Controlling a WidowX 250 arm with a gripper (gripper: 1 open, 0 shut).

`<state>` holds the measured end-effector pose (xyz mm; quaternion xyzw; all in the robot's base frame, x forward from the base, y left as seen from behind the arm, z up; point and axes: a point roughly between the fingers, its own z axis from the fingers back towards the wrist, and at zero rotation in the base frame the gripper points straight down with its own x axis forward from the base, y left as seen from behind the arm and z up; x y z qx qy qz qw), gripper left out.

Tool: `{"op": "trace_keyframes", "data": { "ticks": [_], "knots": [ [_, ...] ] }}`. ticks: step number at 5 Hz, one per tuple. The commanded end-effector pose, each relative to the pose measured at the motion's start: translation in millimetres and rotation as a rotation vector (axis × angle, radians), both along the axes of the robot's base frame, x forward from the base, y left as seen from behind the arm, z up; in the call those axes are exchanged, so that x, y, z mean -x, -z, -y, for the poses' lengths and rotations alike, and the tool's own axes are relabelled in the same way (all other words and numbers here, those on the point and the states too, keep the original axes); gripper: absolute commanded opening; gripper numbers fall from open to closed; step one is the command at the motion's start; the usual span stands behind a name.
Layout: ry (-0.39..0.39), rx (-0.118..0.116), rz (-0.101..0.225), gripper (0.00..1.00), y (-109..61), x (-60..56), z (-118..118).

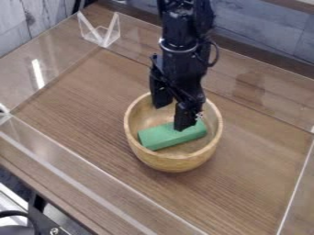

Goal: Move green stick from inside the wooden bowl to the table next to it

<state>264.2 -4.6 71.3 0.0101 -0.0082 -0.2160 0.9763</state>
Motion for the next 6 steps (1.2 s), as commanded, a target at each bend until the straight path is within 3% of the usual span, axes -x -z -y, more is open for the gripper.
{"op": "trace_keyframes", "data": {
  "ticks": [1,2,4,6],
  "knots": [
    [0.028,0.006,0.049,1.00,2.1,-10.5,-15.1],
    [0.051,0.014,0.063,1.00,12.0,-13.4,-23.0],
    [0.111,0.038,0.085,1.00,7.4,-9.2,-30.2],
    [-0.069,0.039,0.103,1.00,12.6,5.0,-22.0]
  ]
}}
